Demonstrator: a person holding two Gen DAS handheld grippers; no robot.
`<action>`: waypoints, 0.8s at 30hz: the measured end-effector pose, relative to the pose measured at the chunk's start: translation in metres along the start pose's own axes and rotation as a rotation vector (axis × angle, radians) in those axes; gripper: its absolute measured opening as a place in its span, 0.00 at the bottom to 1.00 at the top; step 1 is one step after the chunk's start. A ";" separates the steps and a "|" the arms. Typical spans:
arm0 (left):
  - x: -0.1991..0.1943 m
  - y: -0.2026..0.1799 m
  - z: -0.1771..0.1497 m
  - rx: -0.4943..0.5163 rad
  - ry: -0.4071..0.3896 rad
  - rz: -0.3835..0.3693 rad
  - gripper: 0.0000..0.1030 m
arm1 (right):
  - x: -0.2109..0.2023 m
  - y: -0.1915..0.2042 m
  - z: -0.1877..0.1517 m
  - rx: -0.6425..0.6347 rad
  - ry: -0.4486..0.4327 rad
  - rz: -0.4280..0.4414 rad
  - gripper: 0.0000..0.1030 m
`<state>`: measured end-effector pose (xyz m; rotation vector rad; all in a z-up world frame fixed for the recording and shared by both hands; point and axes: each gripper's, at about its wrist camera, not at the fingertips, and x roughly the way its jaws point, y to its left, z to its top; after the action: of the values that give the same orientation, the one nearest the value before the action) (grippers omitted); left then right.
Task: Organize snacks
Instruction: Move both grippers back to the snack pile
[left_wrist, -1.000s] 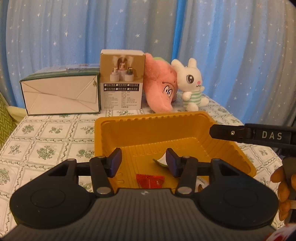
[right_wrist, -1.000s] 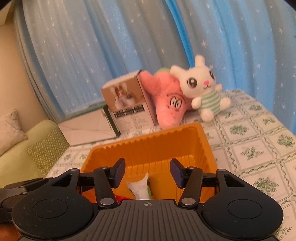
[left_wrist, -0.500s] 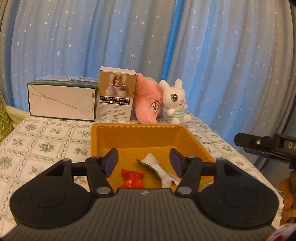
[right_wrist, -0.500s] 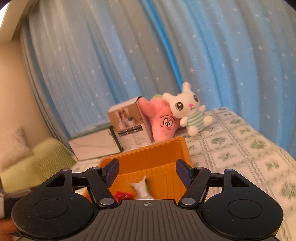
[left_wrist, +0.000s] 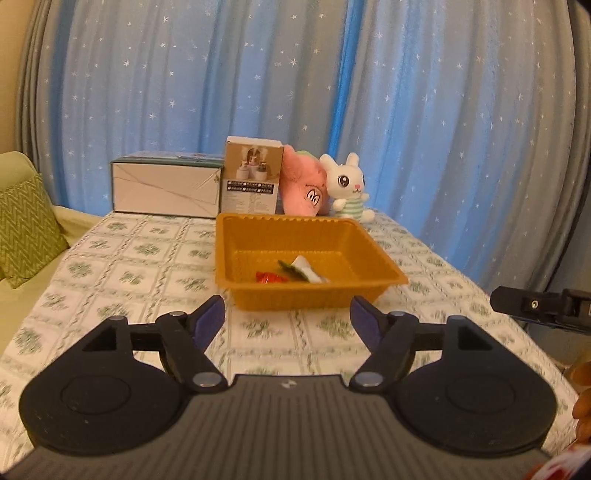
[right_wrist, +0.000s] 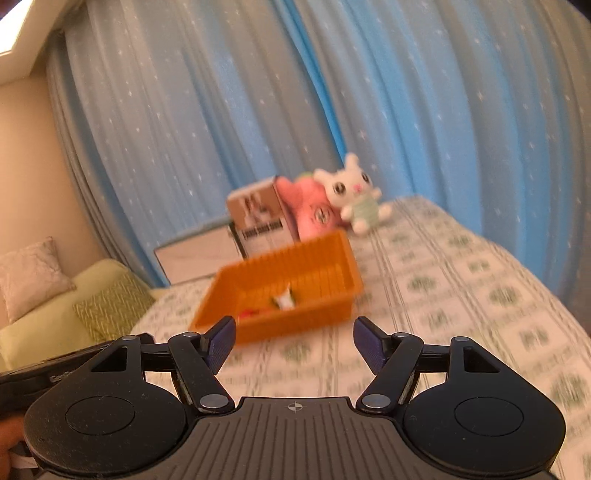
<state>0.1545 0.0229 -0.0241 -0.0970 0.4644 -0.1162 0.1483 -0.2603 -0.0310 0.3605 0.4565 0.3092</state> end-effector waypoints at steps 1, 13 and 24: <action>-0.008 -0.001 -0.005 0.002 0.004 0.013 0.70 | -0.005 0.001 -0.006 0.001 0.006 -0.004 0.70; -0.068 -0.001 -0.051 0.014 0.159 0.097 0.69 | -0.034 0.014 -0.065 -0.074 0.192 0.032 0.72; -0.047 0.009 -0.081 0.081 0.261 0.083 0.67 | -0.044 0.019 -0.076 -0.087 0.224 -0.016 0.72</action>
<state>0.0772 0.0324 -0.0764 0.0182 0.7230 -0.0658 0.0702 -0.2396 -0.0710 0.2381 0.6632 0.3545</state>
